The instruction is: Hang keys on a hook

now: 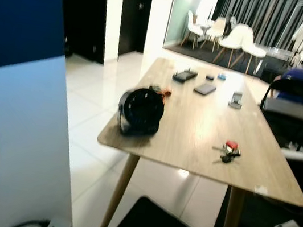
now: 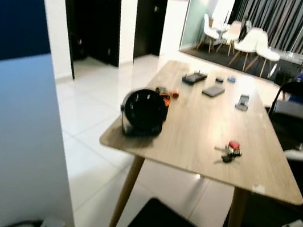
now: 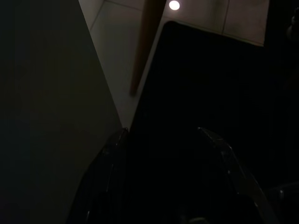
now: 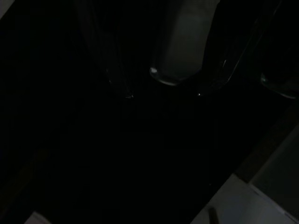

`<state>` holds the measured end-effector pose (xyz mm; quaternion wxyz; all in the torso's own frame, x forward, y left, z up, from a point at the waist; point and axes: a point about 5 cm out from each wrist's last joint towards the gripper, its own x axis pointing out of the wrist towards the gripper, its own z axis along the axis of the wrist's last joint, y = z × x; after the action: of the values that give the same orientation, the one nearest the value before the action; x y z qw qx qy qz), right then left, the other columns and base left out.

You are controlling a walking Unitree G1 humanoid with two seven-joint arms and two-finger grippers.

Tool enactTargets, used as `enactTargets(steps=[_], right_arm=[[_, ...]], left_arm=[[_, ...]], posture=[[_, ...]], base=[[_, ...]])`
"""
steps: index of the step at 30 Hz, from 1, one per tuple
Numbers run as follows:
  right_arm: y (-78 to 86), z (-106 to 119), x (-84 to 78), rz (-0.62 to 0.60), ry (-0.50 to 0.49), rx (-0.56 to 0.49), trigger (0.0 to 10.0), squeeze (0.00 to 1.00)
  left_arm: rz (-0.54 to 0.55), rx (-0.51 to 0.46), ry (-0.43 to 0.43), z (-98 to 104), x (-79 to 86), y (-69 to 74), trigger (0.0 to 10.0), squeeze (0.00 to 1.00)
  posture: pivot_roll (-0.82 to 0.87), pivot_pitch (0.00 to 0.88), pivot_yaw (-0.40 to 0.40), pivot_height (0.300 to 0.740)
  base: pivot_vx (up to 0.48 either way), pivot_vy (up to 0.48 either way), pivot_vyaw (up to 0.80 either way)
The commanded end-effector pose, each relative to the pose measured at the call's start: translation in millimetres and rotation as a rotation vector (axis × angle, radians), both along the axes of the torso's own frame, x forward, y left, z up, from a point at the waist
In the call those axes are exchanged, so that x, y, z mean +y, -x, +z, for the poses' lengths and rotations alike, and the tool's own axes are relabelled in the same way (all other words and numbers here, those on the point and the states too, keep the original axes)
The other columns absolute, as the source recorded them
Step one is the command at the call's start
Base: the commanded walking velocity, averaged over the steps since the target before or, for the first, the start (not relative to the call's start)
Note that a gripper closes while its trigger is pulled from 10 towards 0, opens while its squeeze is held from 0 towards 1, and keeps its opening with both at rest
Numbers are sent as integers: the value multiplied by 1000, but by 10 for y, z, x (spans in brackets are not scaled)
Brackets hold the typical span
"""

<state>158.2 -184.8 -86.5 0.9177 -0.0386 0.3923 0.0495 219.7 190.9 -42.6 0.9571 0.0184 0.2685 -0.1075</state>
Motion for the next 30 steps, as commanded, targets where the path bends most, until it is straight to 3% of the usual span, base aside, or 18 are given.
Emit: enactTargets(steps=[1,8,30], right_arm=[[23,-9,-31,-8,7,12,10000,0],[22,-10,-36,-11,6,15,10000,0],[50,-20,2,-17,3,9,10000,0]], left_arm=[[-1,8,-5,-21,24,42,10000,0],[-54,-14,19,-1,-35,40,10000,0],[-100,5,29,-9,-40,59,10000,0]], posture=[[41,42,22,740],[38,44,26,740],[36,37,40,740]], base=[[0,0,0],[0,0,0],[0,-423,0]])
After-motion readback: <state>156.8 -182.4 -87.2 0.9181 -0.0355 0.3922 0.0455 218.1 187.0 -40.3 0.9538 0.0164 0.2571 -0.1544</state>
